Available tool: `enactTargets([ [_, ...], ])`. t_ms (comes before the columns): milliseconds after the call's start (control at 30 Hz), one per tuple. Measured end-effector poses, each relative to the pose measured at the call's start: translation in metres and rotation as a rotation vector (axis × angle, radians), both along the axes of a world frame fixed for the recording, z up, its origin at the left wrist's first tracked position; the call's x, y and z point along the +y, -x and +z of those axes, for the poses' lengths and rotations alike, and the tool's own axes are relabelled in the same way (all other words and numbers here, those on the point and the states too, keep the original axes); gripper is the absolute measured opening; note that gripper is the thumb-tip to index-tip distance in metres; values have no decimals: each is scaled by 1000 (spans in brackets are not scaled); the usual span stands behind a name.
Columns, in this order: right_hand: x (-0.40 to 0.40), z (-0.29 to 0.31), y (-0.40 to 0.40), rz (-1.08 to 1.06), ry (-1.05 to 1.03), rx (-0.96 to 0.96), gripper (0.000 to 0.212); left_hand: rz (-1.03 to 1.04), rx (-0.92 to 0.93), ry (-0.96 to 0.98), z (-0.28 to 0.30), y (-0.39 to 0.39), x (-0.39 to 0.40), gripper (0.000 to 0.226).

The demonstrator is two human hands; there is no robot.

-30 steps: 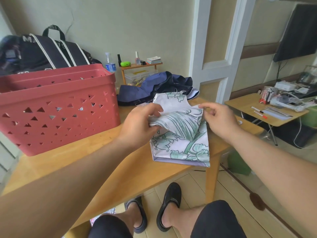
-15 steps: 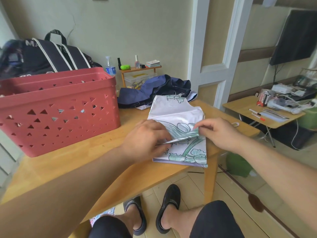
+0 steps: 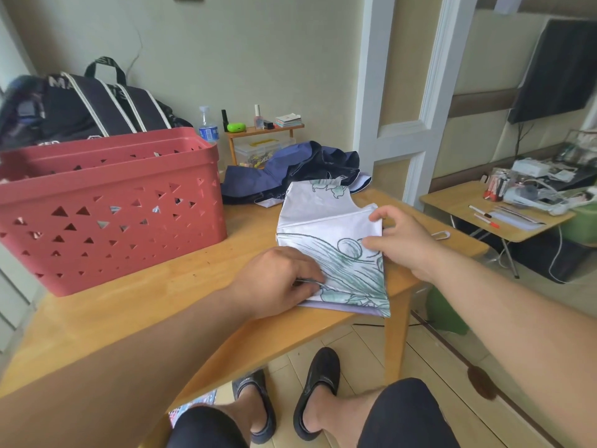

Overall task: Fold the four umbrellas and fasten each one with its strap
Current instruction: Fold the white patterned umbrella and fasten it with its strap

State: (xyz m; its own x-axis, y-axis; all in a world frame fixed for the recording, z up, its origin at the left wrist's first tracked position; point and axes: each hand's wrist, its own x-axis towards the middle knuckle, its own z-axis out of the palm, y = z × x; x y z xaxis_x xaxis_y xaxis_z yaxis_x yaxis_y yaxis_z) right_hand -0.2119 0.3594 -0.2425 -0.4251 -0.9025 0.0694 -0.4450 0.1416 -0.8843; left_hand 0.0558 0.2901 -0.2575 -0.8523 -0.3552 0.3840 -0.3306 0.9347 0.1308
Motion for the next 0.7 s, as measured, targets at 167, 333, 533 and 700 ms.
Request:
enactTargets([
  [167, -5, -21, -1, -55, -23, 148, 32, 247, -4, -18, -3, -10, -4, 60],
  [333, -2, -27, -9, -93, 11, 124, 33, 360, 40, -357, -2, -23, -2, 69],
  [533, 17, -23, -15, 86, -4, -22, 83, 298, 287, -450, -10, -25, 15, 45],
  [700, 30, -36, -12, 148, -25, 20, 76, 384, 465, -766, -15, -27, 9, 8],
])
